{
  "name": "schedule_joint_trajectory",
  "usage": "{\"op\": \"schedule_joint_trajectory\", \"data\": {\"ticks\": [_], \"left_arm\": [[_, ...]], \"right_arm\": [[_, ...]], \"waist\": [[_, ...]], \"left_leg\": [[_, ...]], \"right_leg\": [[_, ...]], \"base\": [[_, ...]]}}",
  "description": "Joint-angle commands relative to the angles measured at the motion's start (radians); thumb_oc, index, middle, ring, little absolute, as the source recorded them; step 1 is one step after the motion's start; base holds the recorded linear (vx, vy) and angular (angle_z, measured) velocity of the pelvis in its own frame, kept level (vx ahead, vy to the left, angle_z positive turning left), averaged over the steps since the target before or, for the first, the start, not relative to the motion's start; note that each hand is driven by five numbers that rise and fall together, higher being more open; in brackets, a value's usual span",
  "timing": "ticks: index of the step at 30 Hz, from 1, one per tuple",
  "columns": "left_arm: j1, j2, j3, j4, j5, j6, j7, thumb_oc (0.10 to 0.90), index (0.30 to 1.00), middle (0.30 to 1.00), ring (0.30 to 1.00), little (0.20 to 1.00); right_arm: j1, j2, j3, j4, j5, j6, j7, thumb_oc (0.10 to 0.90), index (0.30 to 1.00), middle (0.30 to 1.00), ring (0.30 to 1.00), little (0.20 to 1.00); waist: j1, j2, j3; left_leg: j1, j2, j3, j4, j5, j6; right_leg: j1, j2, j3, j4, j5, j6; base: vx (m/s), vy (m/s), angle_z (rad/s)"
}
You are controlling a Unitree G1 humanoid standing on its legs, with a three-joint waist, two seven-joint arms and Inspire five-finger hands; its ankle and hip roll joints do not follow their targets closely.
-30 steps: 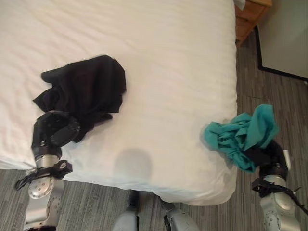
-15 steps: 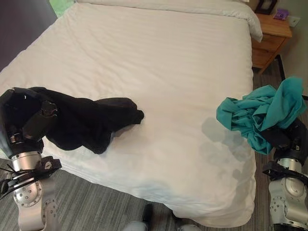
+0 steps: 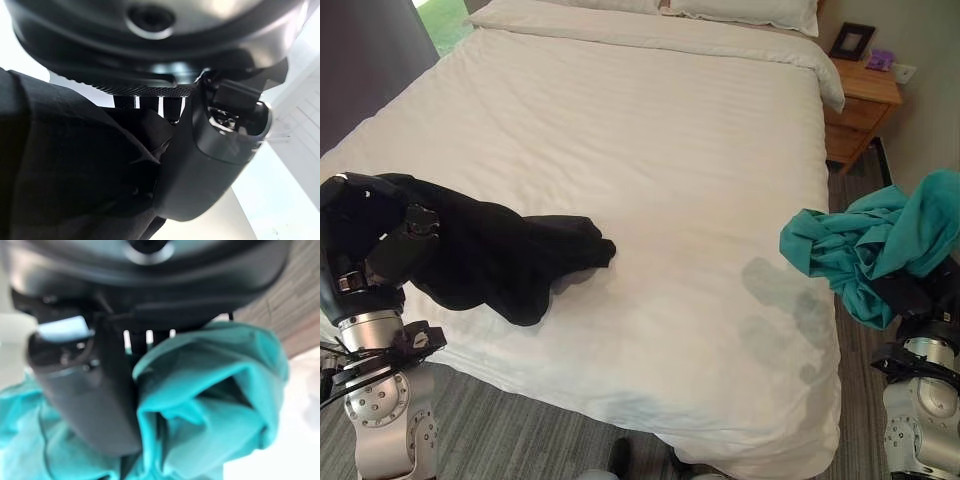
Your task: Pick up bed clothes into laundry basket.
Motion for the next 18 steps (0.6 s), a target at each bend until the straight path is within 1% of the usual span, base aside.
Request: {"op": "schedule_joint_trajectory", "data": {"ticks": [1, 3, 4, 5, 7, 8, 9, 10, 11, 12, 13, 14, 15, 16, 17, 18], "left_arm": [[-0.042, 0.119, -0.015, -0.116, -0.018, -0.155, 0.003, 0.400, 0.300, 0.300, 0.300, 0.300], [-0.032, 0.090, -0.081, -0.130, -0.066, -0.128, -0.048, 0.400, 0.300, 0.300, 0.300, 0.300], [-0.024, 0.084, -0.106, -0.125, -0.087, -0.117, -0.067, 0.400, 0.300, 0.300, 0.300, 0.300], [-0.021, 0.086, -0.119, -0.123, -0.092, -0.110, -0.077, 0.400, 0.300, 0.300, 0.300, 0.300], [-0.055, 0.096, -0.167, -0.091, -0.102, -0.105, -0.074, 0.400, 0.300, 0.300, 0.300, 0.300], [-0.057, 0.096, -0.168, -0.090, -0.102, -0.106, -0.074, 0.400, 0.300, 0.300, 0.300, 0.300], [-0.075, 0.101, -0.200, -0.066, -0.113, -0.106, -0.071, 0.400, 0.300, 0.300, 0.300, 0.300], [-0.085, 0.128, -0.207, -0.031, -0.117, -0.104, -0.069, 0.400, 0.300, 0.300, 0.300, 0.300], [-0.099, 0.151, -0.204, -0.010, -0.122, -0.105, -0.066, 0.400, 0.300, 0.300, 0.300, 0.300], [-0.114, 0.157, -0.202, 0.003, -0.131, -0.107, -0.064, 0.400, 0.300, 0.300, 0.300, 0.300], [-0.111, 0.144, -0.179, 0.013, -0.157, -0.114, -0.054, 0.400, 0.300, 0.300, 0.300, 0.300], [-0.102, 0.134, -0.166, 0.020, -0.178, -0.121, -0.037, 0.400, 0.300, 0.300, 0.300, 0.300], [-0.092, 0.130, -0.152, 0.030, -0.184, -0.124, -0.025, 0.400, 0.300, 0.300, 0.300, 0.300], [-0.091, 0.130, -0.151, 0.030, -0.184, -0.125, -0.025, 0.400, 0.300, 0.300, 0.300, 0.300], [-0.082, 0.127, -0.140, 0.031, -0.175, -0.123, -0.012, 0.400, 0.300, 0.300, 0.300, 0.300], [-0.069, 0.128, -0.126, 0.042, -0.170, -0.118, -0.004, 0.400, 0.300, 0.300, 0.300, 0.300]], "right_arm": [[-0.062, -0.045, -0.001, -0.096, 0.029, -0.155, -0.001, 0.400, 0.300, 0.300, 0.300, 0.300], [-0.014, -0.035, -0.001, -0.108, 0.038, -0.151, 0.019, 0.400, 0.300, 0.300, 0.300, 0.300], [0.016, -0.029, -0.005, -0.126, 0.040, -0.151, 0.027, 0.400, 0.300, 0.300, 0.300, 0.300], [0.038, -0.025, -0.020, -0.154, 0.032, -0.145, 0.032, 0.400, 0.300, 0.300, 0.300, 0.300], [0.062, -0.021, -0.052, -0.187, 0.030, -0.150, 0.031, 0.400, 0.300, 0.300, 0.300, 0.300], [0.062, -0.020, -0.053, -0.188, 0.030, -0.149, 0.031, 0.400, 0.300, 0.300, 0.300, 0.300], [0.070, -0.019, -0.056, -0.195, 0.040, -0.158, 0.034, 0.400, 0.300, 0.300, 0.300, 0.300], [0.083, -0.022, -0.060, -0.191, 0.056, -0.159, 0.029, 0.400, 0.300, 0.300, 0.300, 0.300], [0.083, -0.027, -0.062, -0.180, 0.062, -0.163, 0.014, 0.400, 0.300, 0.300, 0.300, 0.300], [0.087, -0.025, -0.074, -0.176, 0.060, -0.160, 0.001, 0.400, 0.300, 0.300, 0.300, 0.300], [0.081, -0.024, -0.105, -0.172, 0.059, -0.165, -0.017, 0.400, 0.300, 0.300, 0.300, 0.300], [0.052, -0.026, -0.106, -0.155, 0.054, -0.178, -0.048, 0.400, 0.300, 0.300, 0.300, 0.300], [0.032, -0.030, -0.095, -0.143, 0.052, -0.175, -0.059, 0.400, 0.300, 0.300, 0.300, 0.300], [0.030, -0.031, -0.093, -0.142, 0.051, -0.175, -0.060, 0.400, 0.300, 0.300, 0.300, 0.300], [0.011, -0.028, -0.080, -0.142, 0.043, -0.166, -0.067, 0.400, 0.300, 0.300, 0.300, 0.300], [-0.004, -0.024, -0.058, -0.142, 0.035, -0.163, -0.065, 0.400, 0.300, 0.300, 0.300, 0.300]], "waist": [[-0.011, -0.021, -0.211], [-0.061, -0.027, -0.187], [-0.087, -0.032, -0.165], [-0.106, -0.037, -0.151], [-0.156, -0.055, -0.124], [-0.152, -0.056, -0.126], [-0.176, -0.072, -0.109], [-0.176, -0.072, -0.090], [-0.159, -0.064, -0.084], [-0.166, -0.062, -0.078], [-0.169, -0.050, -0.088], [-0.146, -0.040, -0.098], [-0.131, -0.035, -0.106], [-0.129, -0.036, -0.105], [-0.112, -0.033, -0.112], [-0.093, -0.034, -0.122]], "left_leg": [[-0.061, -0.053, -0.065, 0.000, -0.036, 0.000], [-0.063, -0.048, -0.029, 0.004, -0.039, 0.000], [-0.070, -0.044, -0.001, 0.014, -0.042, 0.001], [-0.077, -0.039, 0.028, 0.020, -0.054, 0.005], [-0.112, -0.025, 0.101, 0.066, -0.082, 0.009], [-0.116, -0.024, 0.105, 0.068, -0.083, 0.009], [-0.137, -0.010, 0.138, 0.114, -0.106, 0.010], [-0.142, 0.037, 0.197, 0.160, -0.129, 0.008], [-0.146, 0.070, 0.238, 0.169, -0.123, 0.002], [-0.145, 0.089, 0.272, 0.174, -0.111, -0.004], [-0.145, 0.129, 0.341, 0.180, -0.103, -0.014], [-0.154, 0.168, 0.398, 0.196, -0.091, -0.023], [-0.168, 0.195, 0.433, 0.219, -0.085, -0.036], [-0.168, 0.195, 0.436, 0.224, -0.090, -0.036], [-0.174, 0.226, 0.479, 0.231, -0.077, -0.047], [-0.175, 0.255, 0.521, 0.222, -0.055, -0.062]], "right_leg": [[0.012, -0.084, -0.035, 0.054, -0.126, 0.074], [-0.013, -0.074, -0.009, 0.060, -0.107, 0.075], [-0.036, -0.063, 0.019, 0.056, -0.081, 0.084], [-0.054, -0.050, 0.050, 0.047, -0.072, 0.092], [-0.104, -0.022, 0.124, 0.051, -0.041, 0.111], [-0.109, -0.020, 0.129, 0.052, -0.040, 0.111], [-0.132, -0.014, 0.141, 0.063, -0.033, 0.117], [-0.141, -0.042, 0.040, 0.125, -0.073, 0.099], [-0.132, -0.088, -0.071, 0.191, -0.110, 0.084], [-0.111, -0.125, -0.135, 0.236, -0.132, 0.079], [-0.055, -0.208, -0.232, 0.282, -0.157, 0.073], [-0.027, -0.288, -0.316, 0.314, -0.138, 0.071], [-0.003, -0.347, -0.361, 0.315, -0.118, 0.074], [-0.001, -0.348, -0.358, 0.311, -0.117, 0.076], [0.018, -0.404, -0.424, 0.308, -0.085, 0.087], [0.038, -0.442, -0.480, 0.290, -0.057, 0.101]], "base": [[-0.03, 0.056, -0.01], [-0.10, 0.054, -0.05], [-0.16, 0.015, -0.13], [-0.19, -0.004, -0.30], [-0.13, -0.006, -0.55], [-0.14, -0.042, -0.89], [-0.19, -0.157, -1.22], [-0.30, -0.213, -1.43], [-0.35, -0.230, -1.70], [-0.46, -0.208, -1.63], [-0.46, -0.255, -1.88], [-0.43, -0.299, -1.88], [-0.22, -0.195, -1.80], [-0.20, -0.194, -1.88], [-0.19, -0.221, -1.72], [-0.31, -0.507, -1.87]]}}
